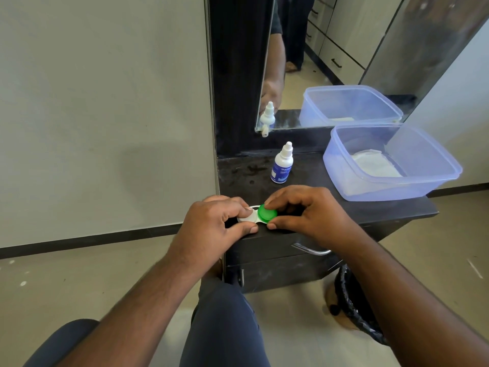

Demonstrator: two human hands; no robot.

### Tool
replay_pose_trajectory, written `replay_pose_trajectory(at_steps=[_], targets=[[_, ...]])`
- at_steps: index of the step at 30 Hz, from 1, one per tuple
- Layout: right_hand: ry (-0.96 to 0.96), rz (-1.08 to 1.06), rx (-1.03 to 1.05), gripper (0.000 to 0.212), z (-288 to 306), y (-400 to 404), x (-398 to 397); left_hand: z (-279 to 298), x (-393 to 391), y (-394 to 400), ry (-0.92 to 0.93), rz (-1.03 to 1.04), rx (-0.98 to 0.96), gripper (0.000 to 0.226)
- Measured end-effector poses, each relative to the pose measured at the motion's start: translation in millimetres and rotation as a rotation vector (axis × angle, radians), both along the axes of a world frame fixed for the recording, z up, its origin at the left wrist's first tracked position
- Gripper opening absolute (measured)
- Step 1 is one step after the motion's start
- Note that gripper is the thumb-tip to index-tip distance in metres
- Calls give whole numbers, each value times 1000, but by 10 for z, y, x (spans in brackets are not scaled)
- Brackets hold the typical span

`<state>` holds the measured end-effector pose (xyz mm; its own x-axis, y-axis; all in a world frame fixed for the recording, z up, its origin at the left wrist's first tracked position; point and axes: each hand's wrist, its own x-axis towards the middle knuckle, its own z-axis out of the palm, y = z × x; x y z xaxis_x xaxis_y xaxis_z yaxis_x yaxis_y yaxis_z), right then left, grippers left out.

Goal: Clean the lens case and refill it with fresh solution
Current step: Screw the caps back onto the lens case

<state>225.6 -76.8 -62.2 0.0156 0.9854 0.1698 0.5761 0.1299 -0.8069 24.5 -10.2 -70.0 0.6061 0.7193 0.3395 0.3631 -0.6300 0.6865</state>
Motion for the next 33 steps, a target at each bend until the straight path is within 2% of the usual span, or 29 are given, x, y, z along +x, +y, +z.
replay_pose_trajectory(at_steps=[4, 8, 14, 16, 18, 21, 23, 25, 30, 33], targets=[[-121, 20, 91, 27, -26, 0, -15, 4, 0, 1, 9, -10, 7, 24], [-318, 179, 141, 17, 79, 74, 19, 15, -4, 12, 7, -23, 5, 26], [-439, 257, 80, 16, 192, 179, 79, 12, -5, 2, -18, -45, 23, 21], [-519, 210, 164, 29, 141, 177, 2, 4, -8, 5, -28, -54, 30, 20], [-474, 151, 172, 38, 92, 139, -45, 5, -14, 11, -21, -50, 34, 19], [-239, 123, 35, 36, 98, 56, 28, 6, -14, 17, -20, -50, 32, 20], [-151, 136, -74, 50, 130, 20, 103, 1, -12, 17, -26, -45, 15, 20], [-202, 175, -78, 57, 138, 36, 122, -9, -9, 21, -22, -45, 10, 20], [-359, 138, -13, 40, 110, 103, 25, -18, -15, 31, -19, -44, 17, 22], [-371, 162, -63, 46, 176, 101, 25, -12, -7, 27, -27, -53, 27, 23]])
